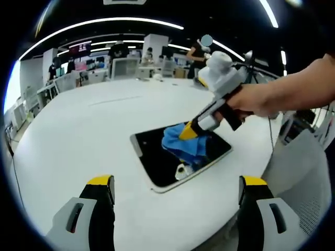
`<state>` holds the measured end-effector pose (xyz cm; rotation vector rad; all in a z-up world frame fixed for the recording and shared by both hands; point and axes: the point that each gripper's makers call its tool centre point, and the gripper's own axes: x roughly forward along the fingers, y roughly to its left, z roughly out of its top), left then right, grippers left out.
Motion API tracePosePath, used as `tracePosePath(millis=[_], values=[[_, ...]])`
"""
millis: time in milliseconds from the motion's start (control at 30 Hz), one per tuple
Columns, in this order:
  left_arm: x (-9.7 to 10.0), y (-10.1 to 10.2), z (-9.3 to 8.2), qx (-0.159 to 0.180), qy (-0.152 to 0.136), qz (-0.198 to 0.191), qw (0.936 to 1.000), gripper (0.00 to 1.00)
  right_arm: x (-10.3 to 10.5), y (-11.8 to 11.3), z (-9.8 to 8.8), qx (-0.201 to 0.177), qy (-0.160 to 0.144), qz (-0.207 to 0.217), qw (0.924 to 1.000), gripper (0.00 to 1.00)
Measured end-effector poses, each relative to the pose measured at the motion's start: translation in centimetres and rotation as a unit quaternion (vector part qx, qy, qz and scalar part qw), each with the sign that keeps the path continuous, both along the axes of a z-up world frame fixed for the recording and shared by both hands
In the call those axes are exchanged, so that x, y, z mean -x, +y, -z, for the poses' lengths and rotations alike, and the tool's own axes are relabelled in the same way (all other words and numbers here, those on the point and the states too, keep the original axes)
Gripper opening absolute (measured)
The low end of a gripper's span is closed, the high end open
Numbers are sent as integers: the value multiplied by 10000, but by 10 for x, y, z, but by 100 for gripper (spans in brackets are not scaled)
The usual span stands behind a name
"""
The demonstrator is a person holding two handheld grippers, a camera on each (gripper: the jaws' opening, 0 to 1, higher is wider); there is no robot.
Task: Wipe the mirror surface with the cleaning cloth until all visible marks leave the cleaned area.
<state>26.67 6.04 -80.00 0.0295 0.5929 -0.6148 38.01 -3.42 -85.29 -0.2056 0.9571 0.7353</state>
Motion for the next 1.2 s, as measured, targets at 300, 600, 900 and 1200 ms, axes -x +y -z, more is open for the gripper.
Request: tracePosePath(millis=[300,600,900,1200], values=[[-1,1,0,-1,1,-28,10000,99,-13,1,0,-34,50,36,10000,0],[0,1,2,-41,41,-23,10000,99,-26,2,0,-116,66,194,9997,0],[-1,2,2,59,93,-88,9999,99,-35,3,0,-112,93,239,9996,0],[-2,1,0,124,66,-106,9998,99,-36,3,0,-96,111,167,9998,0]])
